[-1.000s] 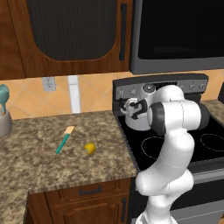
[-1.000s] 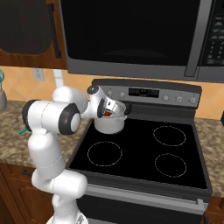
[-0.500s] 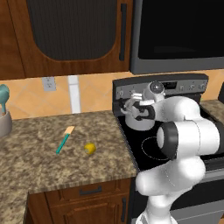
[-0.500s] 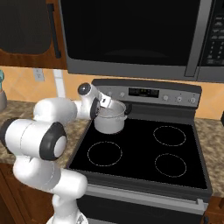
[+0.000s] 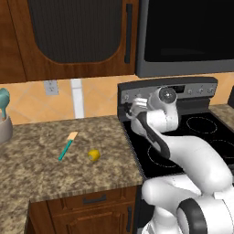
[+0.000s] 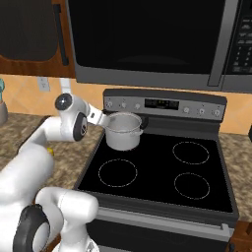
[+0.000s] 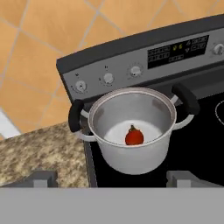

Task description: Put the tomato and lemon in the pot. Retrieve the spatula and lightly stir the vegetables in the pot.

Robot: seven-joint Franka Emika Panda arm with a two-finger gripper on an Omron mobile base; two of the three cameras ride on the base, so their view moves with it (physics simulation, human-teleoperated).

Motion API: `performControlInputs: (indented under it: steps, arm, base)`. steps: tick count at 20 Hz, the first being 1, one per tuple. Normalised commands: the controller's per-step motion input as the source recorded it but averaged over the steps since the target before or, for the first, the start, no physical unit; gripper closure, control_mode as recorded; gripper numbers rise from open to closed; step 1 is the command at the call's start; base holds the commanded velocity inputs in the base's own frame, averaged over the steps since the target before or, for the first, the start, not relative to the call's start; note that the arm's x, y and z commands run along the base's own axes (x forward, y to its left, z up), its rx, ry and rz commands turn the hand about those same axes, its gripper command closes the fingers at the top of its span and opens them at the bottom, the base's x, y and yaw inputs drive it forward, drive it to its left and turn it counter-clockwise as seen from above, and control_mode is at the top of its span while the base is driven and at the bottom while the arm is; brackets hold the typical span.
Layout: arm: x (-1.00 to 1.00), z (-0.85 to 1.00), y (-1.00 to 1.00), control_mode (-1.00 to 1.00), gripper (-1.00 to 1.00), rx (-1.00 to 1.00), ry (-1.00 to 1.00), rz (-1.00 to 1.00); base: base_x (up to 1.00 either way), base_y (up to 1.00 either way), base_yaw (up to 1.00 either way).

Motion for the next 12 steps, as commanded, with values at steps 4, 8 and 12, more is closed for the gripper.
performControlInputs:
  steps: [4,8,12]
  arm:
    - [-1.0,0.65,0.81,-1.0,-1.0,0.12,0.33,0.01]
    - [-1.0,-0.06,0.96,-1.0,-1.0,0.02,0.22,0.07]
    - [-0.9,-0.52,0.99,-1.0,-1.0,-0.01,0.09,0.12]
  base:
    - [0.0,0.0,0.0]
    - [0.0,0.0,0.0]
    - [0.0,0.0,0.0]
